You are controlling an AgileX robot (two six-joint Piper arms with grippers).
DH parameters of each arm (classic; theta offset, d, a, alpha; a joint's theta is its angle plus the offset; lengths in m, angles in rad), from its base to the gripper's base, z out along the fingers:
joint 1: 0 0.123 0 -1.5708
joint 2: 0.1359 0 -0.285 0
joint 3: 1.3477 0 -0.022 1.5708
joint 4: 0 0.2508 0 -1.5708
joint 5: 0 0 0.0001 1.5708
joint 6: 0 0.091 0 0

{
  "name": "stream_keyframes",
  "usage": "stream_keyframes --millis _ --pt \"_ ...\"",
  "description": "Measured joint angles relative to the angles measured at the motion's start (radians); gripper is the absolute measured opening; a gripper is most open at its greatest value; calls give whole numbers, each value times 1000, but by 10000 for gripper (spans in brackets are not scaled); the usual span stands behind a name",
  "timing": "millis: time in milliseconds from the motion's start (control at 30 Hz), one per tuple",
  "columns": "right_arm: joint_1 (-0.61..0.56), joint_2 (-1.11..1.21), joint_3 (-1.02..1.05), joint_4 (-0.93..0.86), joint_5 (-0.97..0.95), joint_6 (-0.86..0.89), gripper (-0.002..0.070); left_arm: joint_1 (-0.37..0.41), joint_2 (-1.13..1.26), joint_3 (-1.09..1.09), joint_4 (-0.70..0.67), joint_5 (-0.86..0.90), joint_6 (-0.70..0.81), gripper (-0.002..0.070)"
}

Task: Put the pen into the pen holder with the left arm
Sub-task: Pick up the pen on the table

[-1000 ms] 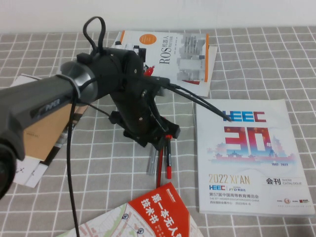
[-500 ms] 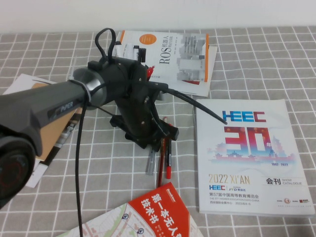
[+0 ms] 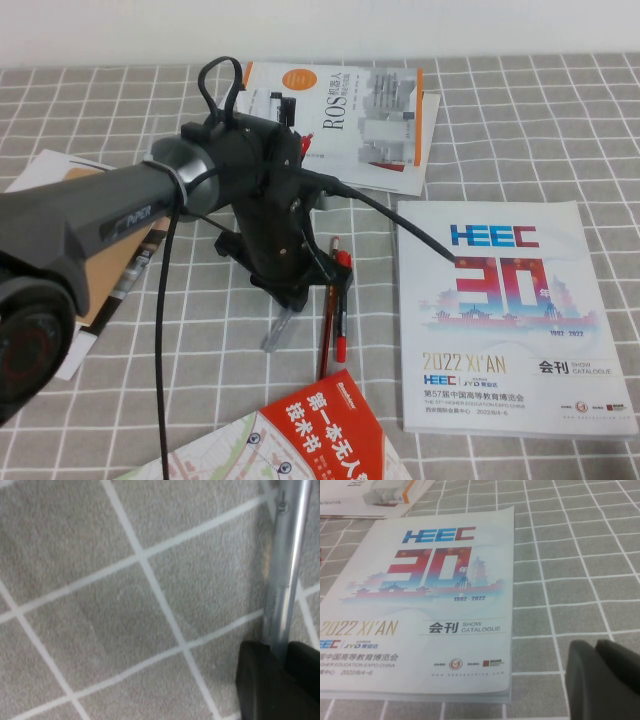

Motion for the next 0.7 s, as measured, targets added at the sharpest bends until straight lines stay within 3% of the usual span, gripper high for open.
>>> stream_keyframes --millis 433,700 --pt "0 0 0 0 0 0 -13 0 -107 13 7 25 53 48" --pt "0 0 0 0 0 0 -13 -8 -415 301 5 -326 57 48"
